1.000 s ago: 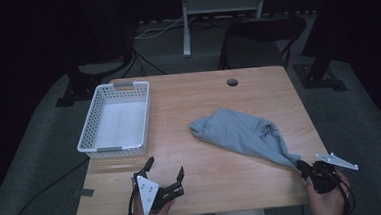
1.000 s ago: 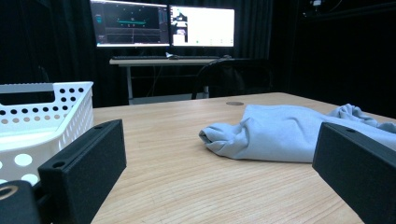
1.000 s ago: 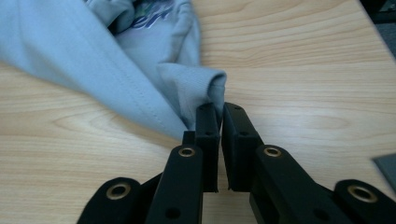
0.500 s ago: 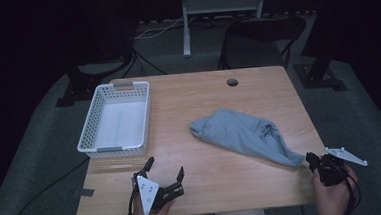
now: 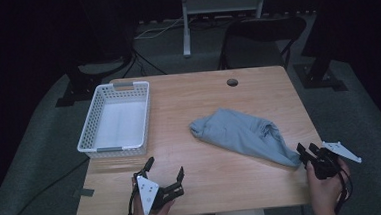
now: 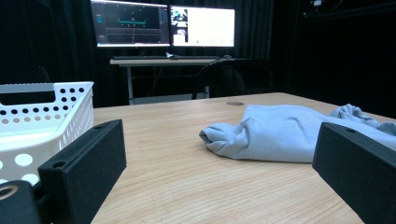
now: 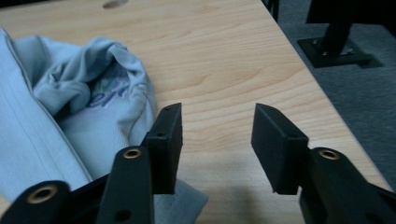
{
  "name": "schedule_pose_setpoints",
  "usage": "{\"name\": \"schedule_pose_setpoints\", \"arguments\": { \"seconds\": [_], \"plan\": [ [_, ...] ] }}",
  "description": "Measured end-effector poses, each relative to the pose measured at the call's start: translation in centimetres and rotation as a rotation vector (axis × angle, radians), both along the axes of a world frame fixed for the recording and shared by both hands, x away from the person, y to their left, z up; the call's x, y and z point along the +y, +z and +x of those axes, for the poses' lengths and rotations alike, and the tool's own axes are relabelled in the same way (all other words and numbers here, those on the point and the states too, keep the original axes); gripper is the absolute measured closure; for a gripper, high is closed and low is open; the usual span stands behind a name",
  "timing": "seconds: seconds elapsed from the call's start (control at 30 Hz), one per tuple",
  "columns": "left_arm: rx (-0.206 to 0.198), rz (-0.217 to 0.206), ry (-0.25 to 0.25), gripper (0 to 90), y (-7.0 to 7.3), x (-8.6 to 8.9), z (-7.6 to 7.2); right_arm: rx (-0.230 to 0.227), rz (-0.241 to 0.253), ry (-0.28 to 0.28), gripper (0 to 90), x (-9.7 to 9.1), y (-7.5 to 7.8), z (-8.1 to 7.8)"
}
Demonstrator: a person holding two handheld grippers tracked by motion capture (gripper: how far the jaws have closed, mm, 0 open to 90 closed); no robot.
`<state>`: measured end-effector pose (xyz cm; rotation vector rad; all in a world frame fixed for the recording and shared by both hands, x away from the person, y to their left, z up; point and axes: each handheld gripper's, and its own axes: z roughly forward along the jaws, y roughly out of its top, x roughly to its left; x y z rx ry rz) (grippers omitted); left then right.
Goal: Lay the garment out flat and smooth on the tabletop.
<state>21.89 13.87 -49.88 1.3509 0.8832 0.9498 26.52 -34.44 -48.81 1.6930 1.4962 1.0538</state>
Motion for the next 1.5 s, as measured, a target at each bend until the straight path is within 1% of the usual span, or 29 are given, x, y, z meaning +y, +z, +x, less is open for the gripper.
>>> {"name": "schedule_pose_setpoints", "arguments": {
  "seconds": [0.03,0.07,0.1,0.17,0.2,0.27,0.37,0.5,0.53,0.57,0.6,0.67,0.7,0.73,0.77,0.8,0.83,0.87,0.97,1.03,1.1,1.13,1.17,1.2,1.23,1.27,1.33,1.37,1.5],
  "plan": [
    [0.001,0.000,-0.001,4.0,0.0,0.0,0.0,0.007,-0.005,0.001,50.1,0.0,-0.1,0.0],
    [0.001,0.001,-0.001,4.0,0.0,0.0,0.0,0.014,-0.012,0.008,45.6,-0.1,-0.2,0.1],
    [0.001,0.001,-0.001,4.0,0.0,0.0,0.0,0.020,-0.026,0.003,44.3,-0.1,-0.3,0.2],
    [0.001,0.000,-0.002,4.0,0.0,0.0,0.0,0.025,-0.038,-0.006,44.0,-0.1,-0.2,0.2],
    [0.001,0.000,-0.002,4.0,0.0,0.0,0.0,0.009,-0.055,-0.014,41.5,-0.1,-0.2,0.2],
    [0.003,0.002,-0.004,4.0,0.0,0.0,0.0,-0.004,-0.071,-0.025,41.5,-0.1,-0.2,0.2],
    [0.003,0.002,-0.008,4.0,0.0,0.0,0.0,0.006,-0.070,-0.015,40.5,-0.2,-0.2,0.3],
    [-0.004,-0.002,-0.035,3.9,0.0,0.1,0.0,0.006,-0.061,-0.033,37.1,-0.3,-0.2,0.3],
    [-0.012,-0.008,-0.038,3.9,0.0,0.2,-0.1,-0.019,-0.052,-0.044,37.6,-0.5,-0.2,0.3],
    [-0.012,-0.008,-0.038,3.9,0.0,0.2,-0.1,-0.031,-0.044,-0.036,38.7,-0.5,-0.2,0.2],
    [-0.001,0.000,-0.047,3.9,0.0,0.1,0.0,-0.030,-0.019,-0.018,39.1,-0.6,-0.2,0.3],
    [0.010,0.010,-0.054,4.0,0.0,0.1,0.1,0.001,0.051,0.004,41.6,-1.0,-0.3,0.4],
    [0.010,0.010,-0.054,4.0,0.0,0.1,0.1,0.001,0.051,0.004,41.6,-1.0,-0.3,0.4],
    [0.043,0.003,-0.071,4.0,0.2,0.0,0.2,0.010,0.106,0.018,40.9,-1.5,-0.4,0.5],
    [0.043,0.003,-0.071,3.9,0.2,0.0,0.2,0.010,0.106,0.018,40.9,-1.5,-0.4,0.5],
    [0.078,-0.014,-0.089,3.9,0.3,0.0,0.3,0.008,0.109,0.019,39.3,-1.6,-0.4,0.4],
    [0.101,-0.016,-0.091,4.0,0.3,-0.1,0.4,0.001,0.101,0.020,37.5,-1.7,-0.4,0.4],
    [0.119,-0.017,-0.089,4.0,0.4,-0.1,0.5,-0.010,0.078,0.012,36.6,-1.7,-0.3,0.3],
    [0.130,-0.004,-0.078,4.0,0.6,-0.2,0.7,-0.010,0.067,0.009,35.9,-1.7,-0.3,0.3],
    [0.122,0.000,-0.079,4.0,1.2,-0.3,1.0,-0.009,0.051,0.006,35.9,-1.7,-0.3,0.3],
    [0.112,-0.015,-0.086,5.7,1.8,-0.4,1.2,-0.018,0.037,0.003,35.9,-1.6,-0.3,0.2],
    [0.103,-0.023,-0.089,5.7,2.7,-0.6,1.6,-0.030,0.028,0.008,35.9,-1.4,-0.2,0.1],
    [0.103,-0.023,-0.089,5.7,2.7,-0.6,1.6,-0.031,0.023,0.008,35.9,-1.4,-0.2,0.1],
    [0.082,-0.024,-0.094,5.7,3.7,-0.9,2.2,-0.031,0.022,0.010,35.9,-1.4,-0.2,0.1],
    [0.082,-0.024,-0.094,5.7,3.7,-0.9,2.2,-0.031,0.022,0.010,35.9,-1.4,-0.2,0.1],
    [0.075,-0.019,-0.100,5.7,4.4,-1.2,2.6,-0.032,0.024,0.011,35.8,-1.4,-0.2,0.1],
    [0.092,-0.009,-0.134,5.7,5.8,-1.9,3.8,-0.024,0.042,0.007,35.3,-1.6,-0.3,0.1],
    [0.092,-0.009,-0.134,5.7,5.8,-1.9,3.8,-0.024,0.042,0.007,35.3,-1.6,-0.3,0.1],
    [0.120,-0.007,-0.194,5.8,7.3,-3.2,5.7,-0.025,0.066,0.006,35.4,-1.8,-0.3,0.1]
  ]
}}
